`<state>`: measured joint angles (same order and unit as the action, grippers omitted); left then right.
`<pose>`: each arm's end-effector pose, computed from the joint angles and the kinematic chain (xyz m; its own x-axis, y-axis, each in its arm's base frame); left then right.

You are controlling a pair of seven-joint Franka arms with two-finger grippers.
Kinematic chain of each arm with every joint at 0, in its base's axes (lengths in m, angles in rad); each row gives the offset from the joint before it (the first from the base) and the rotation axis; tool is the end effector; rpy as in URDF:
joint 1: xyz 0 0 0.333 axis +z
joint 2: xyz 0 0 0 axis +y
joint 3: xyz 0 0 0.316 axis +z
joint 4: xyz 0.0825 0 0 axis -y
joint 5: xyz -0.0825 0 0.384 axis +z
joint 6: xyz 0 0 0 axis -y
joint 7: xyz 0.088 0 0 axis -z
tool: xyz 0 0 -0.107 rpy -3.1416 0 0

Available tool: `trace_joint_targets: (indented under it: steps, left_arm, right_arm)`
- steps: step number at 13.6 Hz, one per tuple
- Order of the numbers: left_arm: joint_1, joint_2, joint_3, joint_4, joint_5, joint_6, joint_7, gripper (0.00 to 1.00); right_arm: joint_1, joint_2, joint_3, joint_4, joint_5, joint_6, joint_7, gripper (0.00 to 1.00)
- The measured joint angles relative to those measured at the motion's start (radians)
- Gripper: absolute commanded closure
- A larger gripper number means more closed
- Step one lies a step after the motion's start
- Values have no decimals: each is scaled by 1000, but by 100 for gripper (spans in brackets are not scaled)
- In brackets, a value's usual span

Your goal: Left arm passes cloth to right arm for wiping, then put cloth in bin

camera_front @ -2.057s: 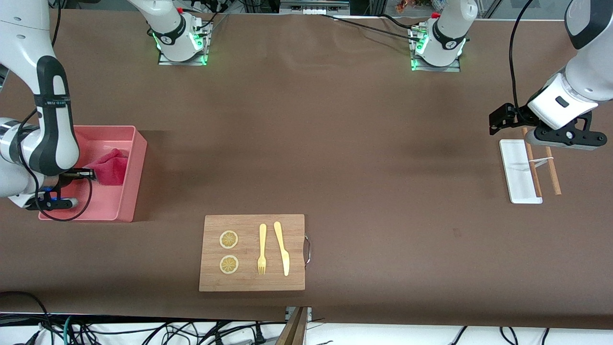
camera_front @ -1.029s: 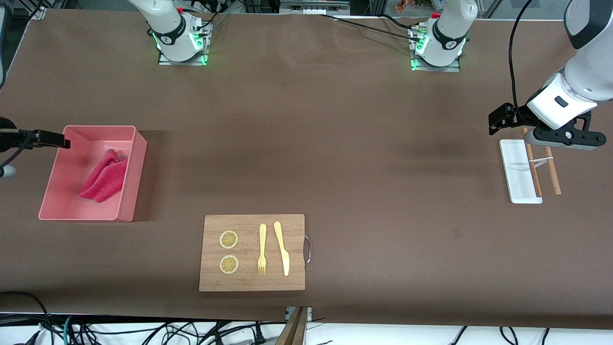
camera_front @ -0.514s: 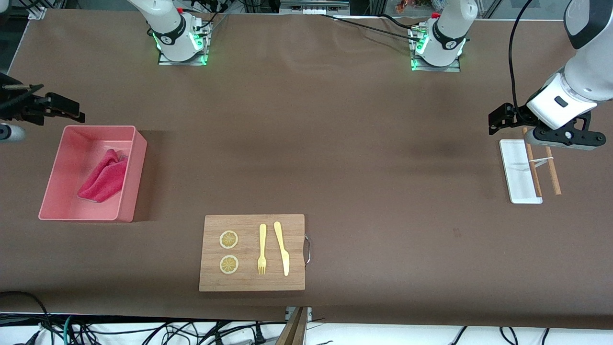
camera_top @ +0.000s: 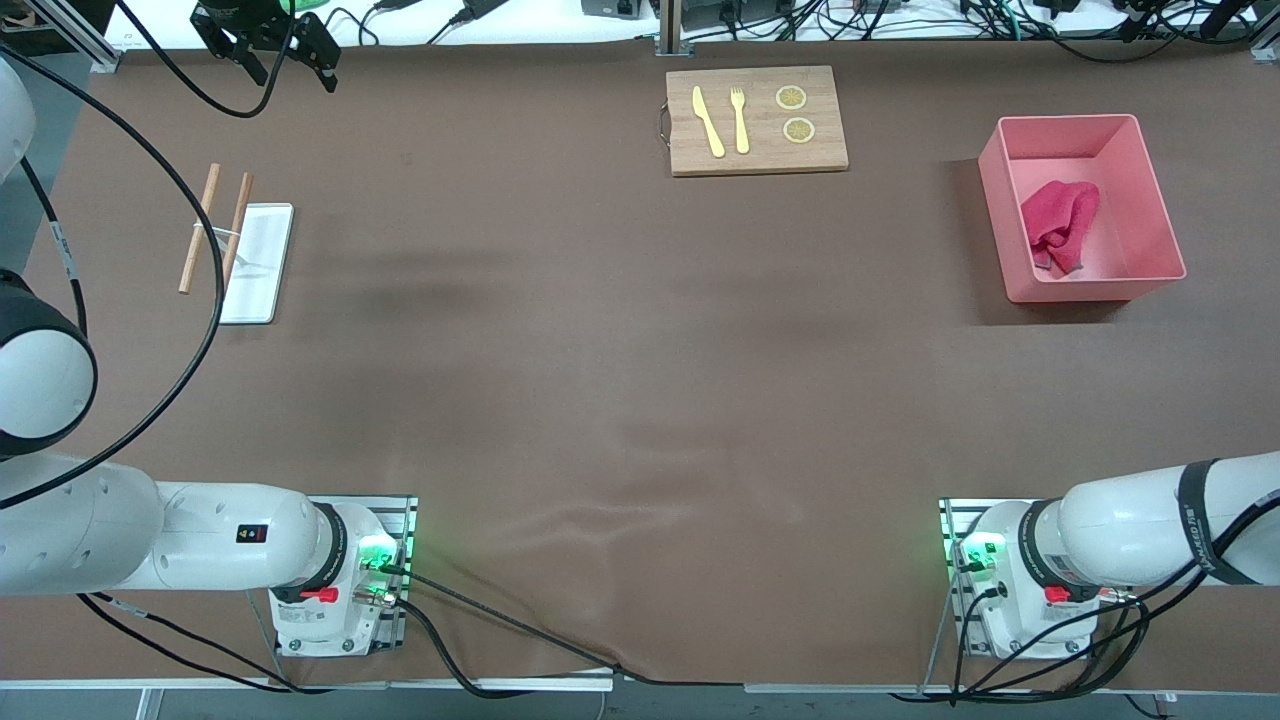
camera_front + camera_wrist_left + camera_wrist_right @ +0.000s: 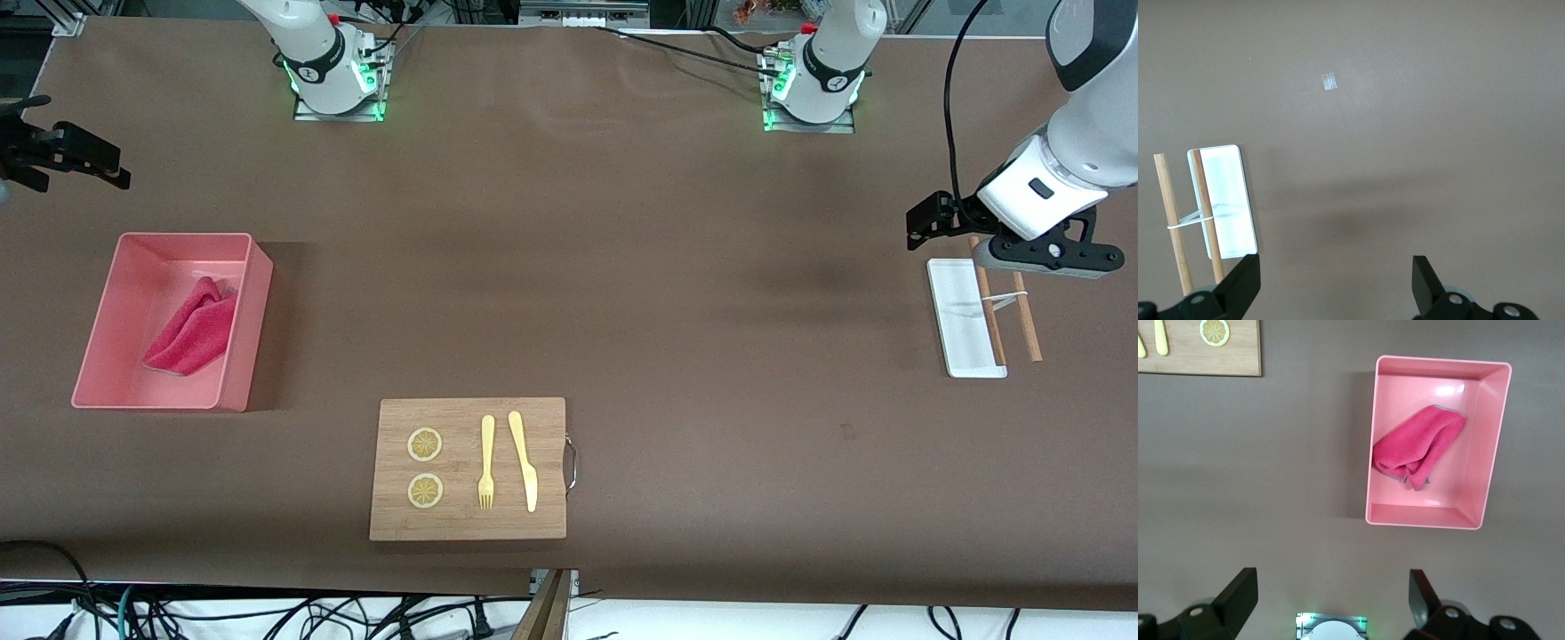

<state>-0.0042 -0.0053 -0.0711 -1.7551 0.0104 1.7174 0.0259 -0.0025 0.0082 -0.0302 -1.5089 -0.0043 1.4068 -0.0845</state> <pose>0.5564 -0.0411 0.5524 0.9942 -0.1025 -0.0327 -0.1029 -0.9946 -0.0098 0.5395 -0.0181 0.6353 0.9926 0.0512 -0.1101 0.0510 -0.9987 -0.0048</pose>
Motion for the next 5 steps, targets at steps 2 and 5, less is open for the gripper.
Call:
trace_joint_targets:
  steps: [2, 5]
  left_arm:
    - [0, 0, 0, 0, 0, 0, 0, 0]
    - [0, 0, 0, 0, 0, 0, 0, 0]
  right_arm:
    - [-2, -2, 5, -5, 0, 0, 4, 0]
    - [-4, -1, 7, -10, -1, 0, 7, 0]
